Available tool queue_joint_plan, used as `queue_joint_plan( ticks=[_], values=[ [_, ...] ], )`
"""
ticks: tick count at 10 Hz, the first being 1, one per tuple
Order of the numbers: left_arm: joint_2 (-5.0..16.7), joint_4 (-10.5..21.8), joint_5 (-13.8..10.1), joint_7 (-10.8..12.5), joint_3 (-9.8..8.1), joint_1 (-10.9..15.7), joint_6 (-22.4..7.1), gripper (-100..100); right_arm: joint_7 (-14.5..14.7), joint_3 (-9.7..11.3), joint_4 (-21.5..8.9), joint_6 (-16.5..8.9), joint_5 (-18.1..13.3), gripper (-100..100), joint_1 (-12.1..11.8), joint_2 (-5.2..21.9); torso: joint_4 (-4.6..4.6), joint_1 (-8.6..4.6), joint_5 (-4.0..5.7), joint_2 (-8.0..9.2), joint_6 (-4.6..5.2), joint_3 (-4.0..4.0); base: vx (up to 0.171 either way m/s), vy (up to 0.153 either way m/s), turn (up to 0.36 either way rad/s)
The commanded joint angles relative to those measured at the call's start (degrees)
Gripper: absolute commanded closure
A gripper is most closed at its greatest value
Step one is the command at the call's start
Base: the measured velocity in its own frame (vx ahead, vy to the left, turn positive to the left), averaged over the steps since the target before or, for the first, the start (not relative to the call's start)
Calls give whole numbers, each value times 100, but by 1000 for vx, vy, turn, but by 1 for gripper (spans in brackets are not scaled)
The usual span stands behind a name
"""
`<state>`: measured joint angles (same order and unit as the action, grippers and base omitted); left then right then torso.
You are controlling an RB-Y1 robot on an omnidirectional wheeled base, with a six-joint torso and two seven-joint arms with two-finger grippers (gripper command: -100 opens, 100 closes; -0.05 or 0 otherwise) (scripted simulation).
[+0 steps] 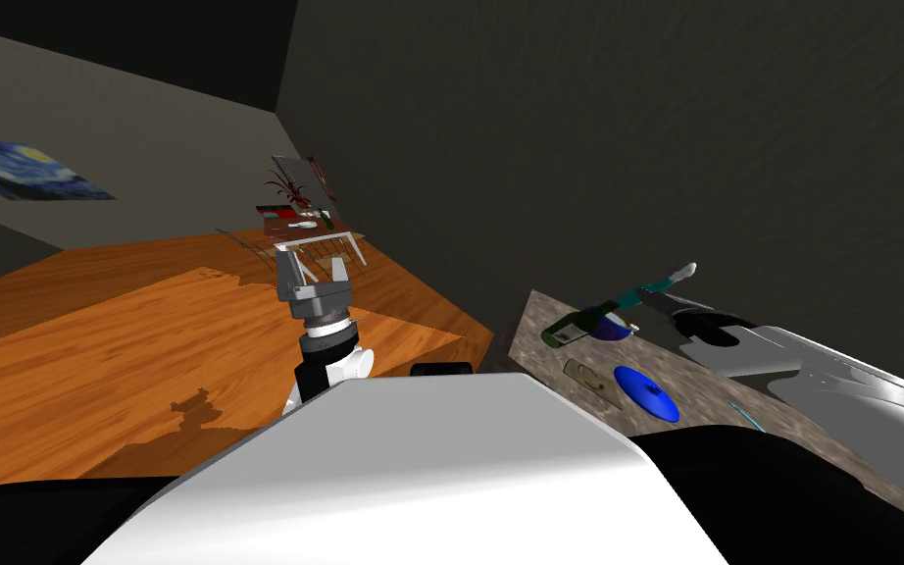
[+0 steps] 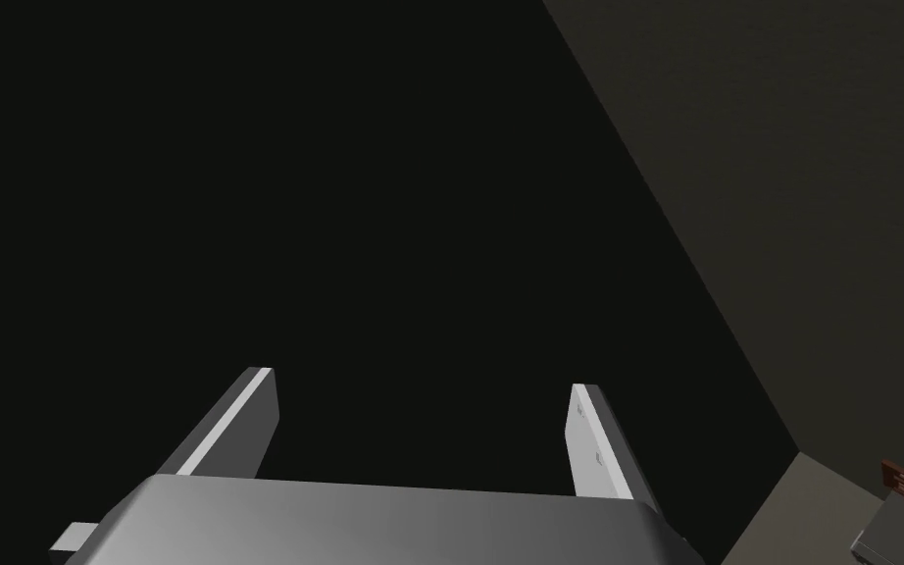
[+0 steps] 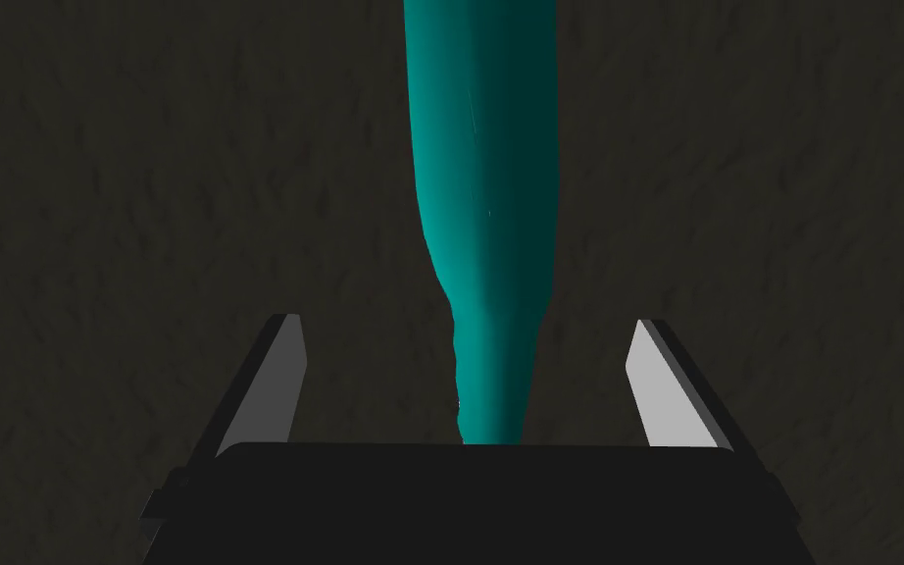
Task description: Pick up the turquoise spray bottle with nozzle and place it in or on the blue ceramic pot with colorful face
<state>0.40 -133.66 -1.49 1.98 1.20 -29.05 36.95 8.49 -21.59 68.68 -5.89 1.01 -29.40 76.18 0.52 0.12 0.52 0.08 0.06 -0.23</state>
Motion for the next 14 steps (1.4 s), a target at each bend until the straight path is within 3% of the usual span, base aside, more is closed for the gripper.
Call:
queue_joint_plan(
  ticks=[1, 2, 3, 11, 12, 13, 14],
  values=[
    [0, 0, 0, 0, 0, 0, 0, 0, 0, 0, 0, 0, 0, -100, 0, 0, 0, 0, 0, 0, 0, 0, 0, 0, 0],
    [0, 0, 0, 0, 0, 0, 0, 0, 0, 0, 0, 0, 0, 0, 0, 0, 0, 0, 0, 1, 0, 0, 0, 0, 0],
    [0, 0, 0, 0, 0, 0, 0, 0, -88, -38, 106, -81, 149, -100, -122, 230, 0, 0, 0, 1, 0, 1, -5, -5, -71],
    [0, 0, 0, 0, 0, 0, 0, 0, -441, -189, 529, -405, 743, -100, -611, 1150, -1, -1, 0, 3, 0, 2, -6, -9, -53],
    [0, 0, 0, 0, 0, 0, 0, 0, -403, -190, 519, -381, 685, -100, -582, 1060, -1, 0, 0, 4, 0, 2, 0, 0, 0],
    [0, 0, 0, 0, 0, 0, 0, 0, -412, -208, 539, -403, 693, 0, -600, 1070, 0, 0, 1, 3, 0, 2, 0, 0, 0],
    [0, 0, 0, 0, 0, 0, 0, 0, -411, -206, 537, -401, 692, 0, -598, 1069, 0, 0, 1, 2, 0, 1, 0, 0, 0]
  ],
)
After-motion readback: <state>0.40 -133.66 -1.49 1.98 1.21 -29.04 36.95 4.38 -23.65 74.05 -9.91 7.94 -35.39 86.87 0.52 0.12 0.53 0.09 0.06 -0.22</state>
